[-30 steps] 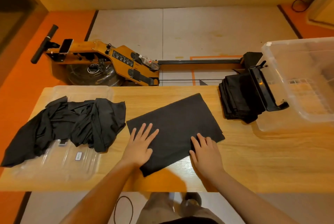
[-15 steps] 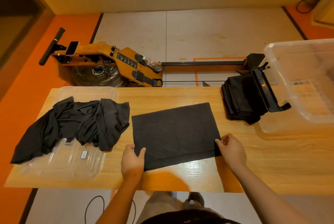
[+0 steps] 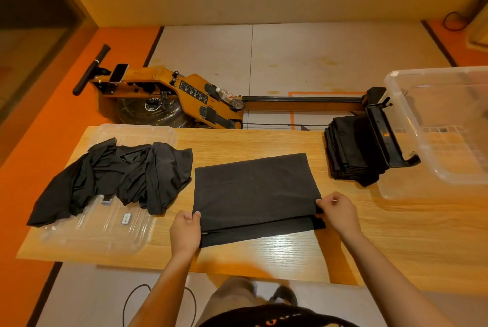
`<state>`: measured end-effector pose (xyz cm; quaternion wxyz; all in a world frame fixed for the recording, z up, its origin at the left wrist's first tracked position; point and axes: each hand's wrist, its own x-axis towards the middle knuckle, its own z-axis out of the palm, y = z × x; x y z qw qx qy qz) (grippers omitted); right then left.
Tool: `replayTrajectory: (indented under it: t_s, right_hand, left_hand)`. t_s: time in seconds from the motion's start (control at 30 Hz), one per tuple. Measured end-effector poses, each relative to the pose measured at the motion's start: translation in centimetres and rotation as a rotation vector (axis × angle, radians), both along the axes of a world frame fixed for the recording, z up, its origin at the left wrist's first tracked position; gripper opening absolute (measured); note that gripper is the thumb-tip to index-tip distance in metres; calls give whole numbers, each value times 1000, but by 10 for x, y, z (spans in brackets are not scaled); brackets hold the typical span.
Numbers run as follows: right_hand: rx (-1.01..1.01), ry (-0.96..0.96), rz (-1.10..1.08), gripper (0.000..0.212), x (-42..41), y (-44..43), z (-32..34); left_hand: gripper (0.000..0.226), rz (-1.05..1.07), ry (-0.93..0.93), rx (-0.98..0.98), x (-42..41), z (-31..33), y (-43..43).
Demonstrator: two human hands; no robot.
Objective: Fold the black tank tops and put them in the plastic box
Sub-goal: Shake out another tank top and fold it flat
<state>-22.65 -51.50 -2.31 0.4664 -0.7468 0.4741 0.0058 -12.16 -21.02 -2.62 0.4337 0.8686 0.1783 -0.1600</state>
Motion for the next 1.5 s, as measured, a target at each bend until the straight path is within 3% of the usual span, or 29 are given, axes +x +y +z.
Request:
replayTrajectory:
  t_s: [0.17,0.4,0.53,0.7,0.83,1.0,1.37,1.5]
  right_hand:
    - [243,-99,-133,11,-5,-4,15]
    - [189,11,-120,7,-21,4,-9]
    - [150,40,-69,7,-17,6,-8]
    - [307,-86,-161,8,-8,-5,9]
    - [419,-166,-237,13,0,-8,29]
    - [390,-231,-225,16,5,-9,37]
    - [389,-315,-212,17,9,-12,45]
    - [394,-276,-228,12,1,-6,32]
  left_hand:
    - [19,126,63,-156,-6,-1,3]
    - [21,165,157,-150,-21,-10,11]
    - [34,90,214,-133,-19,-8,13]
    - [9,287,389,-410,-2,14,7]
    - [25,334,460,-526,10,28,5]
    - [31,371,468,-619,16,39,3]
    - [18,374,435,-621,9,40,10]
    - [21,330,465,-519,-2,25,15]
